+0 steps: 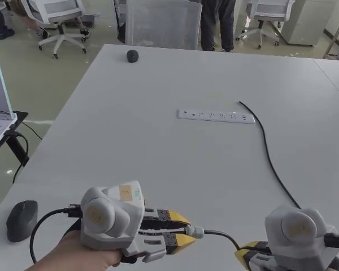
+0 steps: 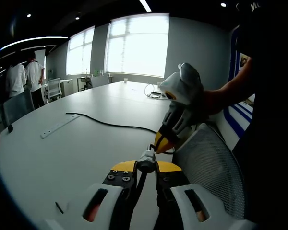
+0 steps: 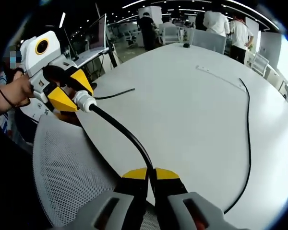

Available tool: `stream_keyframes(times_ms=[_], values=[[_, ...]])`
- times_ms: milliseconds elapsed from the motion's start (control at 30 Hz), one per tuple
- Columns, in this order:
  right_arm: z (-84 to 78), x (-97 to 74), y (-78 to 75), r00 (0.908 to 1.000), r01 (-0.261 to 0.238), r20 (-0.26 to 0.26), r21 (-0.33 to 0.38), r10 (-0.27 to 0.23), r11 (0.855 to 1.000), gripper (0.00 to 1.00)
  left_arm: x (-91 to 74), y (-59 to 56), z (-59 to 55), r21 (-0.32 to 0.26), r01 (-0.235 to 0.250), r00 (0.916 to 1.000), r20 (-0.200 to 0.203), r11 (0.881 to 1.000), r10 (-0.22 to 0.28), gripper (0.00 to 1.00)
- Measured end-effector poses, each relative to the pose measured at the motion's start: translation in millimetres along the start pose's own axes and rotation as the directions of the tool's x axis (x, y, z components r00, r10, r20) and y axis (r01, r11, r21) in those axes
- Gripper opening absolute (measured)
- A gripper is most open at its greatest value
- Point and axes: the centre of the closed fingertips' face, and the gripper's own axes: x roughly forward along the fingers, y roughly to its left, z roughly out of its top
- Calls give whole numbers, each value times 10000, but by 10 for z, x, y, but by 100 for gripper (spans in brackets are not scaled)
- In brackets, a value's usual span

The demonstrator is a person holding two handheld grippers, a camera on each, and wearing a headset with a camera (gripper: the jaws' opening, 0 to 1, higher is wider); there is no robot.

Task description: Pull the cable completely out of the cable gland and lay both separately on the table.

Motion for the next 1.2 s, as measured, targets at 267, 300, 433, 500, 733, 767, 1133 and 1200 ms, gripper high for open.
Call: stream_keyframes(times_ms=[267,300,433,500,733,767,1133,1200], values=[[54,-44,-5,9993,117,373,-857,-86,9963,1,-19,5,-16,-33,-46,10000,-41,10000,46,15],[73,-58,9,9989,73,461,-893,-32,9960,1,-19,7,-22,-26,-63,10000,-59,10000,63,15],[211,-125,82,9945,-39,1038,-1074,151,9942,13,-19,8,-30,-9,-94,9999,-78,10000,94,15],[329,-193,155,9912,-386,1244,-636,463,9972,14,-18,3,-41,-16,-77,9999,-119,10000,77,15],[587,-241,442,9889,-457,1201,-3144,875,9482,16,-11,-14,-51,-23,-71,9999,-149,10000,71,15],[591,-235,468,9898,-424,1141,-3349,852,9413,15,-11,-15,-48,-15,-72,9999,-142,10000,72,15],[675,-148,614,9911,-316,995,-4711,887,8815,10,-14,-31,-58,-40,-16,9999,-146,10000,16,15],[679,-128,640,9913,-376,920,-4898,945,8710,9,-11,-31,-63,-47,-12,9999,-153,10000,11,15]])
